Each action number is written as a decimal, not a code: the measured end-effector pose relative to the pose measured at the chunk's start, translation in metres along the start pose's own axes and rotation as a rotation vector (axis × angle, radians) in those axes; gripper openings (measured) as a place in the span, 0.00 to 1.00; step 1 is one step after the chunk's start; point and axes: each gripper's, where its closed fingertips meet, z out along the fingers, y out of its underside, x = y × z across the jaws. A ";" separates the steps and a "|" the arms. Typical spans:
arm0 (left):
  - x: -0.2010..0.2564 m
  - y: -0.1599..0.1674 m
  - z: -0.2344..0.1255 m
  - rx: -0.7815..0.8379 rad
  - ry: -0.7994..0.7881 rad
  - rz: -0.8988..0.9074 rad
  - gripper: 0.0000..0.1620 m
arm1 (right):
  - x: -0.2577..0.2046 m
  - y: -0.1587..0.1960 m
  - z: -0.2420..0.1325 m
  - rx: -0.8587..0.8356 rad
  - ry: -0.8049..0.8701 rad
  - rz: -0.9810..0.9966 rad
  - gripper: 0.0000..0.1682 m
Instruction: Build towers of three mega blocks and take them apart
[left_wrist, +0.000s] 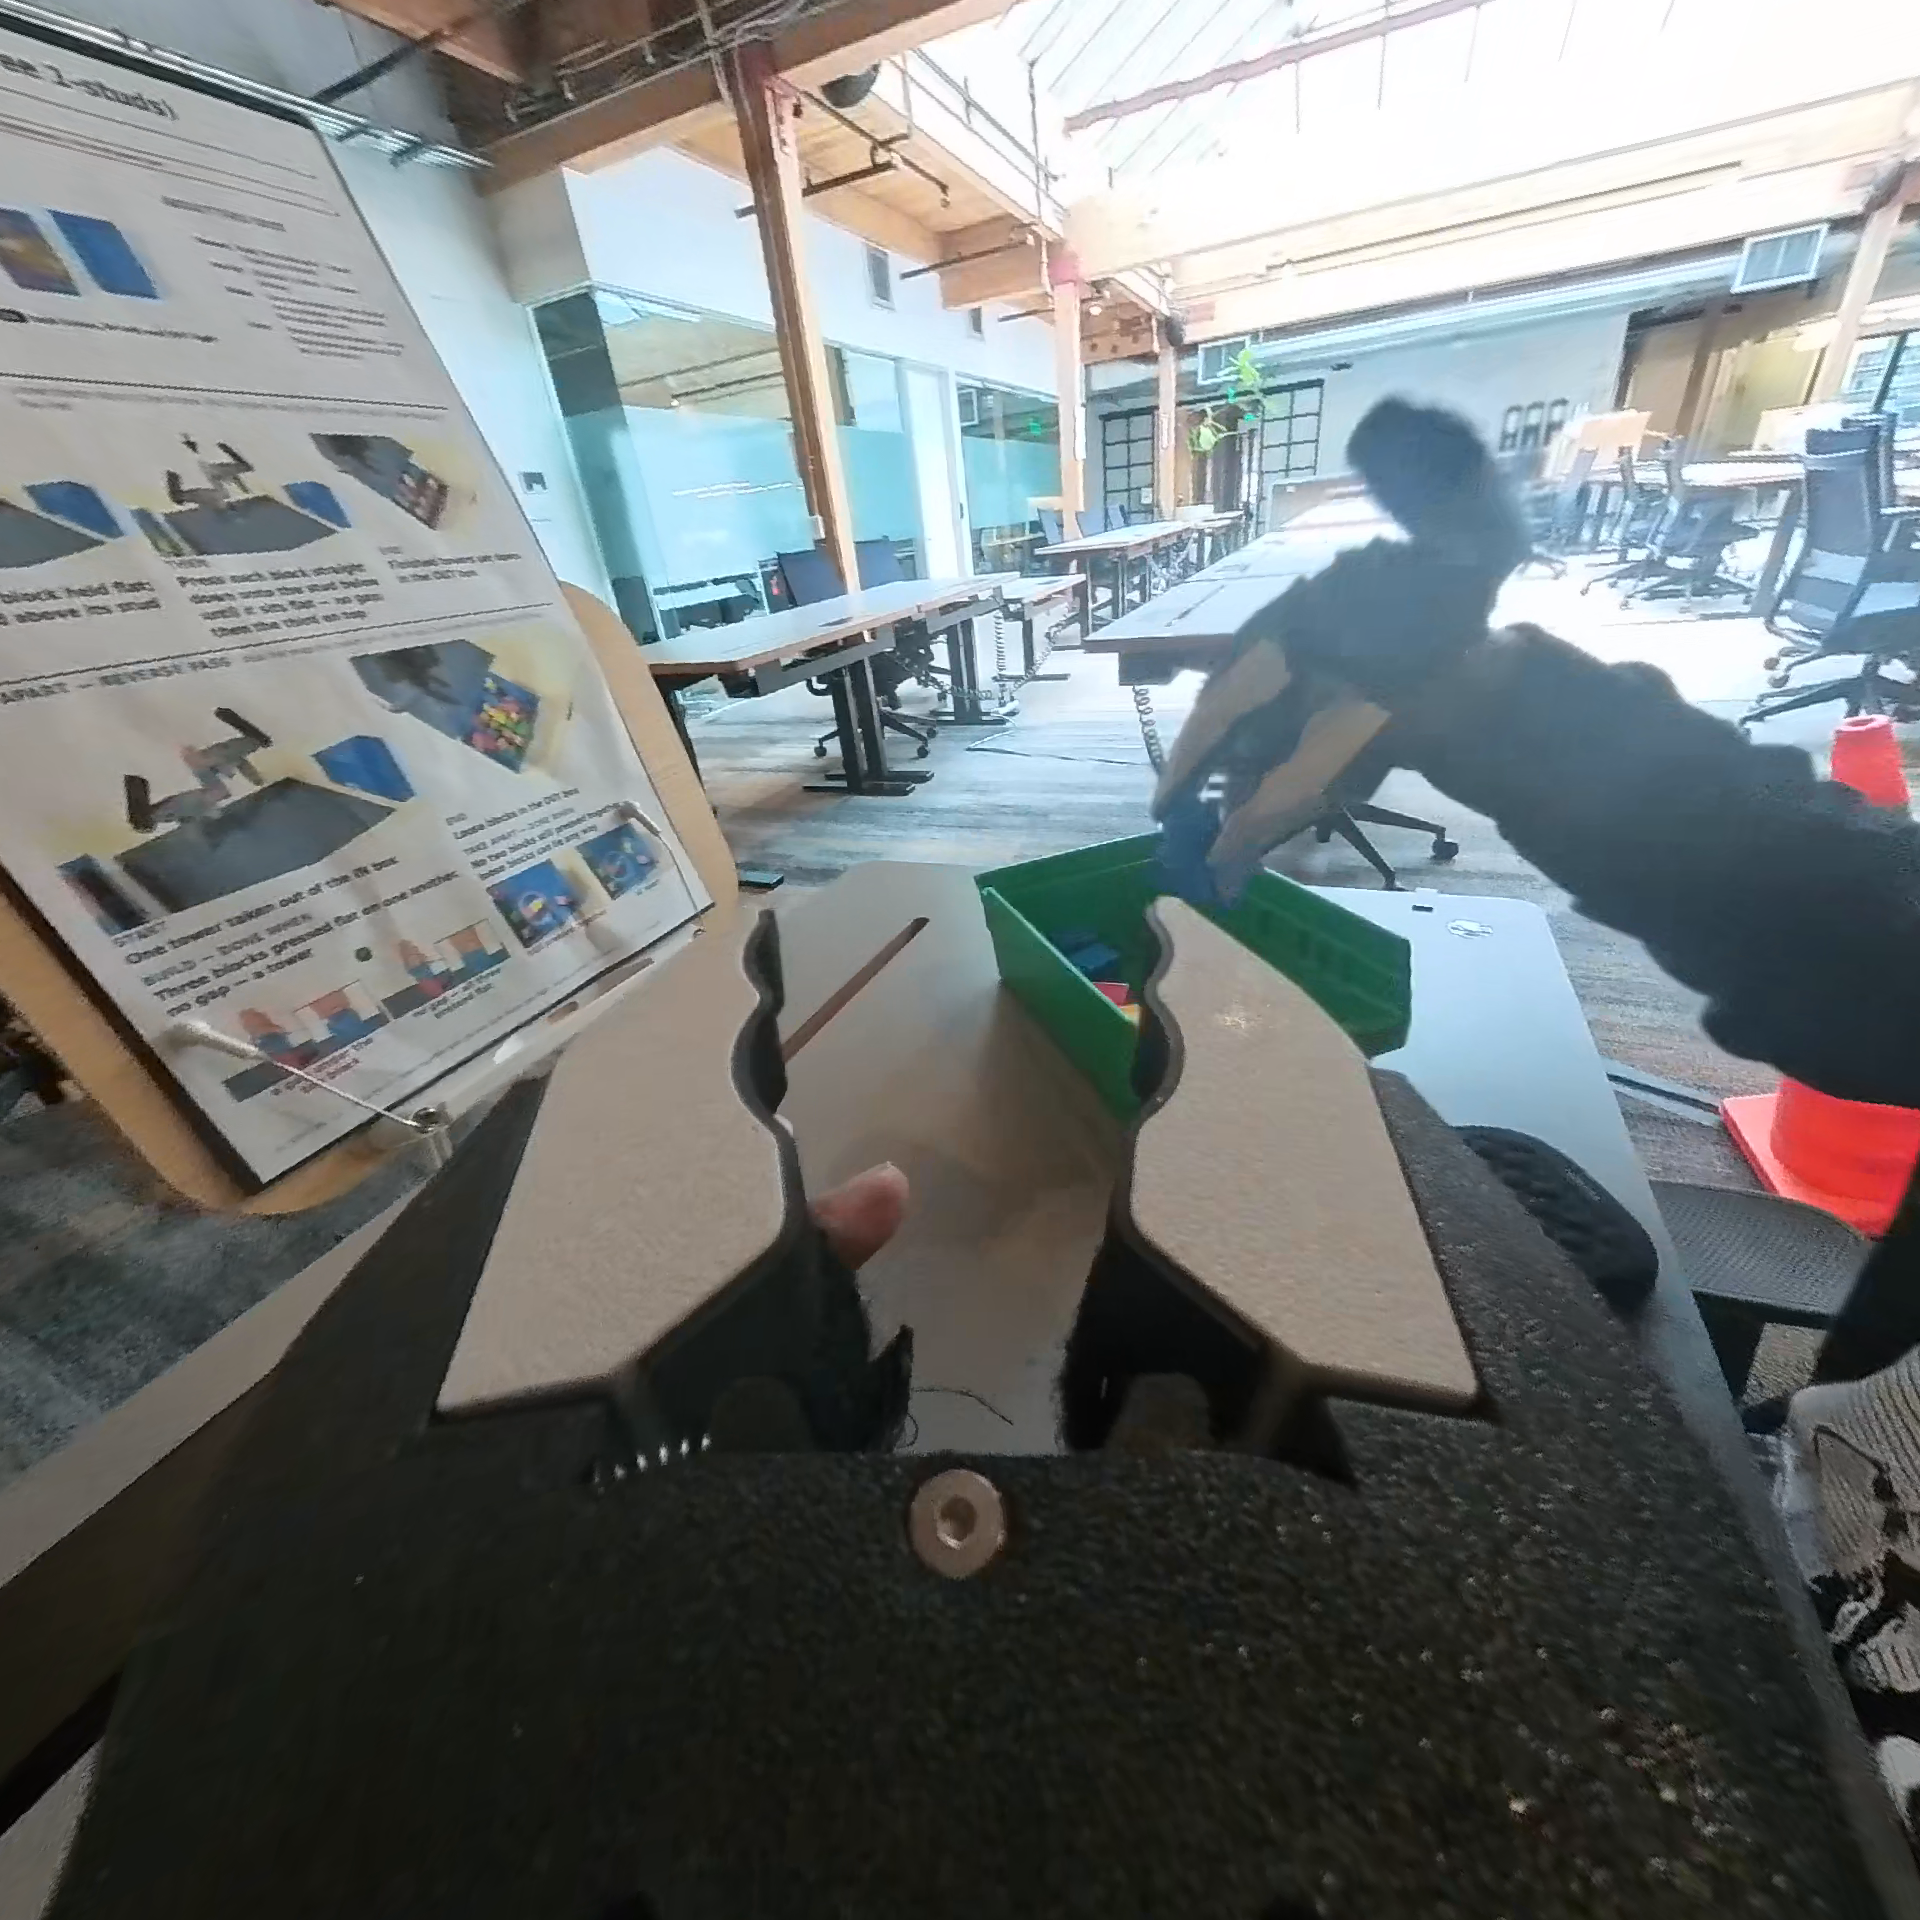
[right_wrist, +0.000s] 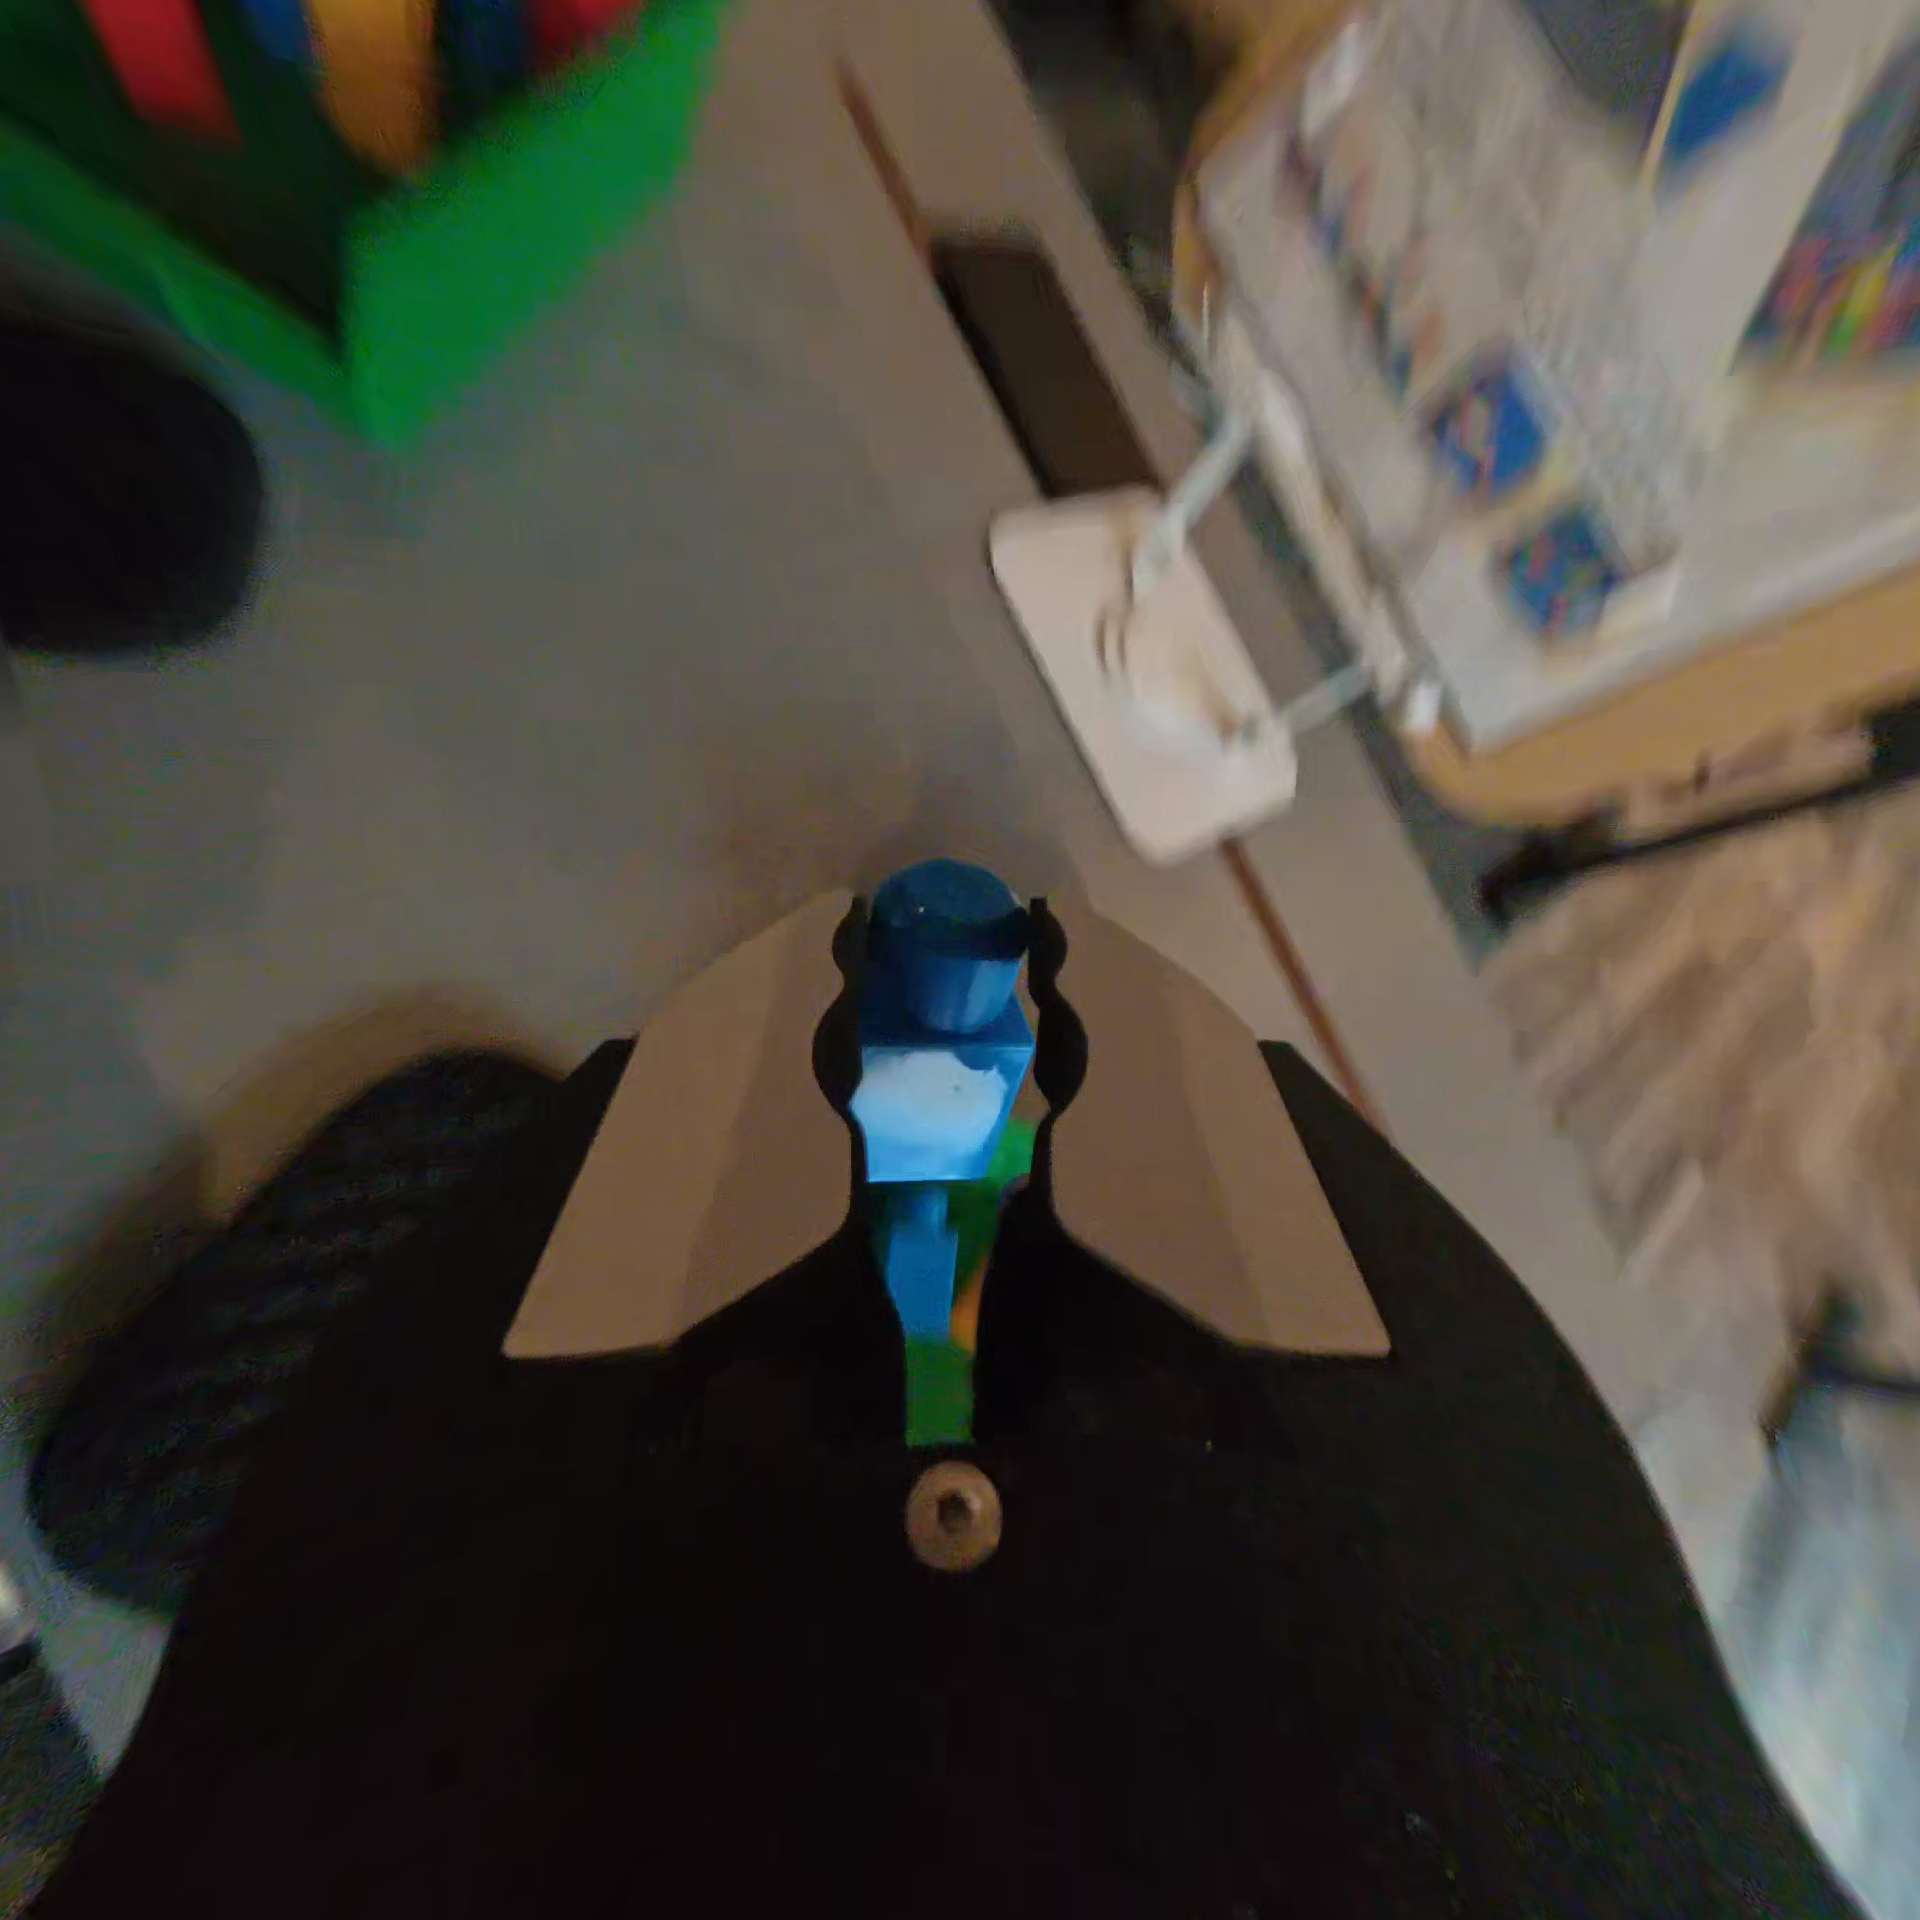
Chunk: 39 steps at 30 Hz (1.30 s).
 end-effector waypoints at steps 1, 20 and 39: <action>-0.001 0.000 -0.002 0.000 -0.006 0.001 0.40 | 0.004 0.031 0.002 -0.088 0.013 0.049 0.17; -0.011 0.009 -0.010 -0.040 -0.062 0.042 0.37 | -0.019 0.251 0.055 -0.681 0.030 0.517 0.18; -0.051 0.025 -0.062 -0.174 -0.326 0.035 0.36 | 0.008 0.098 0.053 -0.114 0.185 0.277 0.27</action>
